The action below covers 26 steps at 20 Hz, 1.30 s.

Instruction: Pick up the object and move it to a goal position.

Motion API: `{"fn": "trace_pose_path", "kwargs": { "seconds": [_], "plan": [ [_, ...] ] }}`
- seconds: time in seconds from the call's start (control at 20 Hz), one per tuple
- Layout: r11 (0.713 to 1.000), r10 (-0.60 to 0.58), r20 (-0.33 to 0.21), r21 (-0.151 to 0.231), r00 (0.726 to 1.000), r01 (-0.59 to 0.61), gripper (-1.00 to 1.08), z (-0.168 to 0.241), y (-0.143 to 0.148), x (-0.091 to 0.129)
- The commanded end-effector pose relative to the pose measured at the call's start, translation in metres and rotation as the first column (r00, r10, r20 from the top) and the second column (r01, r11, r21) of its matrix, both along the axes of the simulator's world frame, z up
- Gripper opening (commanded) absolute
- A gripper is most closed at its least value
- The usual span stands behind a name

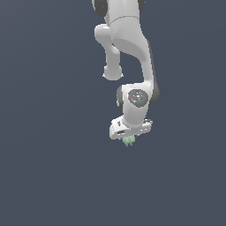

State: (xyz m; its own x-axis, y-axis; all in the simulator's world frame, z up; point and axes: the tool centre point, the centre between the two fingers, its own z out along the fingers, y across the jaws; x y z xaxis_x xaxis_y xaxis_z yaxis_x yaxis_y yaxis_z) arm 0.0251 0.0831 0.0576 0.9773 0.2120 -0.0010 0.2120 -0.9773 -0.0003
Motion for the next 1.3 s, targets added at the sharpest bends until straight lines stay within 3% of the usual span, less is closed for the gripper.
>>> {"fn": "trace_pose_path", "kwargs": {
  "seconds": [0.0,0.25,0.3,0.9,1.25],
  "plan": [
    [1.0,0.001,0.0,0.0,1.0,-0.001,1.0,-0.011,0.0,0.0],
    [1.0,0.001,0.001,0.0,1.0,-0.001,1.0,-0.018,0.0,0.001],
    [1.0,0.001,0.001,0.0,1.0,-0.001,-1.0,-0.018,0.0,0.001],
    [1.0,0.003,0.003,0.0,1.0,-0.003,-1.0,-0.016,0.0,0.002],
    [0.999,0.03,0.03,0.009,0.999,-0.031,-1.0,0.002,-0.011,0.008]
  ]
}}
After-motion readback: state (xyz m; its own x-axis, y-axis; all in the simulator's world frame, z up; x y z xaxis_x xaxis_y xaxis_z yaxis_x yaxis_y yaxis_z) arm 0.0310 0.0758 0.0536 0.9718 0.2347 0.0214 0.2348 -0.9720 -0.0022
